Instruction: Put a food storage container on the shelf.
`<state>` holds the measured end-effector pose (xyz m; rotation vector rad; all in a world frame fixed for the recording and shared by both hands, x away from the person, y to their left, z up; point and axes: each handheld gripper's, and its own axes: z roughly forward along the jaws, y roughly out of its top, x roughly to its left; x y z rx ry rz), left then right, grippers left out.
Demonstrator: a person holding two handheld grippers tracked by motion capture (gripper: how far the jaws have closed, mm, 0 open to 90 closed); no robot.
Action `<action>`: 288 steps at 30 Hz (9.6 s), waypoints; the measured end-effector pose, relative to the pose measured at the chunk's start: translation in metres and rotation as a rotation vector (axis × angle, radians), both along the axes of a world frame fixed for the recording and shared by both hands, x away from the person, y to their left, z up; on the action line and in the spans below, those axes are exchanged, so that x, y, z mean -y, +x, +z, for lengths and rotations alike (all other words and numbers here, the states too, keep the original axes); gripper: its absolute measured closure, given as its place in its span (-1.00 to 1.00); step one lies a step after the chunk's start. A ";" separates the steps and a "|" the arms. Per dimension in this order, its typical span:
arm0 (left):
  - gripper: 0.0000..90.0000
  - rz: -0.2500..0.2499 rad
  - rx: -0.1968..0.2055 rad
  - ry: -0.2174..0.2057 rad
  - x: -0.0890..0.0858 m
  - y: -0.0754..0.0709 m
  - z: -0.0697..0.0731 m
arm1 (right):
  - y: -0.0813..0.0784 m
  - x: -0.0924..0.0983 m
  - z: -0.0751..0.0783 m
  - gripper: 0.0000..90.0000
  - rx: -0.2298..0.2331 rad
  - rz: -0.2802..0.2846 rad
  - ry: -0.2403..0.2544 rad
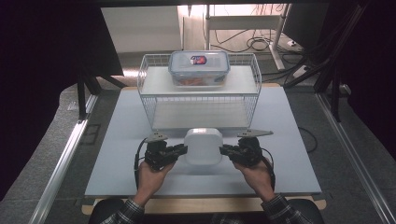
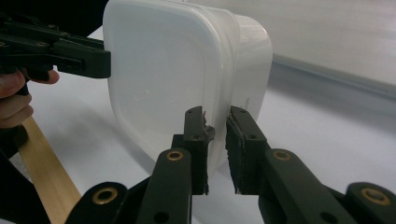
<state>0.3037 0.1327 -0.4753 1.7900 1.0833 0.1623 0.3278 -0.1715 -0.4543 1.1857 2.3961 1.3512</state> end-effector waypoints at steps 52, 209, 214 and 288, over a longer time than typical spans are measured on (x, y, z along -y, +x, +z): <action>0.72 0.038 0.186 0.001 -0.019 0.054 0.137 | 0.053 -0.015 0.127 0.74 0.224 0.008 0.116; -0.91 -0.152 0.213 0.171 -0.021 0.090 0.156 | 0.106 -0.011 0.153 -0.89 0.237 0.076 0.022; -0.92 -0.164 0.208 0.174 -0.020 0.085 0.149 | 0.100 -0.011 0.149 -0.90 0.235 0.090 0.013; -0.92 -0.191 0.159 0.232 -0.010 0.017 0.010 | 0.028 0.016 0.030 -0.96 0.233 0.127 -0.099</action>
